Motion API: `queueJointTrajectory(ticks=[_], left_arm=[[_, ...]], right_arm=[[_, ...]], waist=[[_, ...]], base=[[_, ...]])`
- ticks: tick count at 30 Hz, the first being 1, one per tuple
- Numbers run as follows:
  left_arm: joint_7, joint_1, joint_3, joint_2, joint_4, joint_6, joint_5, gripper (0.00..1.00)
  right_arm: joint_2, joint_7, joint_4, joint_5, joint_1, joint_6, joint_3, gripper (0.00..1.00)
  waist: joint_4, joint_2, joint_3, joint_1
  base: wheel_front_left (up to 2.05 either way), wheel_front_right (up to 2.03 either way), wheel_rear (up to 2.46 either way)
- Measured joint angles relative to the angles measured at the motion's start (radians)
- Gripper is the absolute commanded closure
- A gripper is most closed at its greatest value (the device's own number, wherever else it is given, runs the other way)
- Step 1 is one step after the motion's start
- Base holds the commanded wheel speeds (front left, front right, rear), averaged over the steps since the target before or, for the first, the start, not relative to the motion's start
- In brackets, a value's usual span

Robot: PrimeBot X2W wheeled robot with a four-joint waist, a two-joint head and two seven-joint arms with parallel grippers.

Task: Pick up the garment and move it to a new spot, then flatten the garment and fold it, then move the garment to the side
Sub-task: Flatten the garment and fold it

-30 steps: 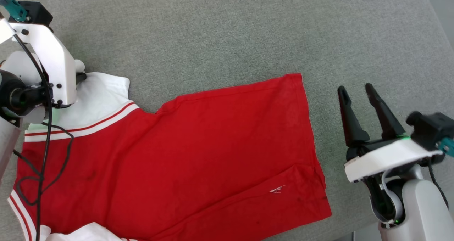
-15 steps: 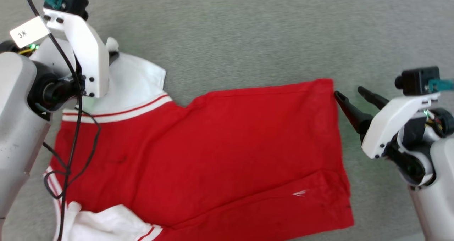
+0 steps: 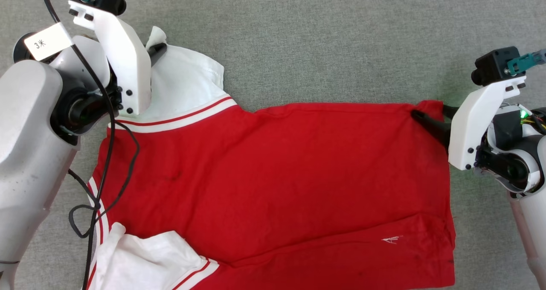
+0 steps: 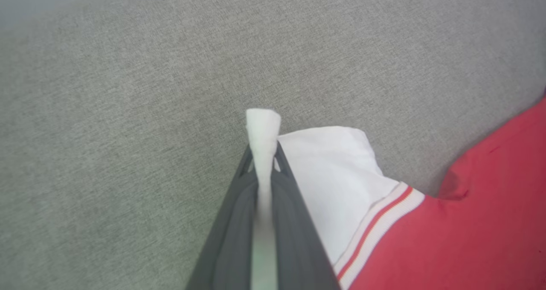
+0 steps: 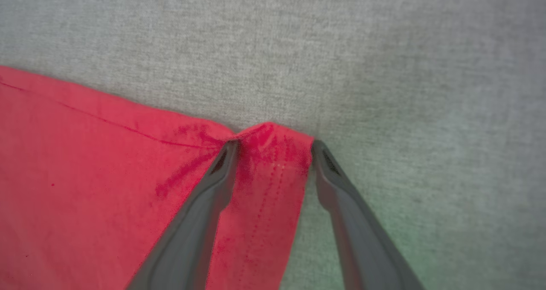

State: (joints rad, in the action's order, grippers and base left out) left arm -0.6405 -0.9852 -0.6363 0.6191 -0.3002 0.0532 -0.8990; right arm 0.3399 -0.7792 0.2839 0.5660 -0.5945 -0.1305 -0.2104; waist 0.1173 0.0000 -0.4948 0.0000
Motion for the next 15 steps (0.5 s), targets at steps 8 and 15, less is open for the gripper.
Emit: queueJointTrajectory(ticks=[8,15], left_arm=[[0.085,0.024,0.019,-0.005,-0.027,0.004,-0.001,1.0],[0.207,0.12,0.07,-0.021,-0.05,0.004,-0.048,1.0]], right_arm=[[-0.026,0.015,-0.035,-0.034,0.001,-0.001,0.054,1.0],[-0.029,0.072,-0.07,-0.061,0.054,-0.001,0.137,1.0]], waist=[[-0.008,0.0,0.04,0.0001],[-0.033,0.0,0.112,0.0001]], base=[[0.0,0.0,0.0],[0.0,0.0,0.0]])
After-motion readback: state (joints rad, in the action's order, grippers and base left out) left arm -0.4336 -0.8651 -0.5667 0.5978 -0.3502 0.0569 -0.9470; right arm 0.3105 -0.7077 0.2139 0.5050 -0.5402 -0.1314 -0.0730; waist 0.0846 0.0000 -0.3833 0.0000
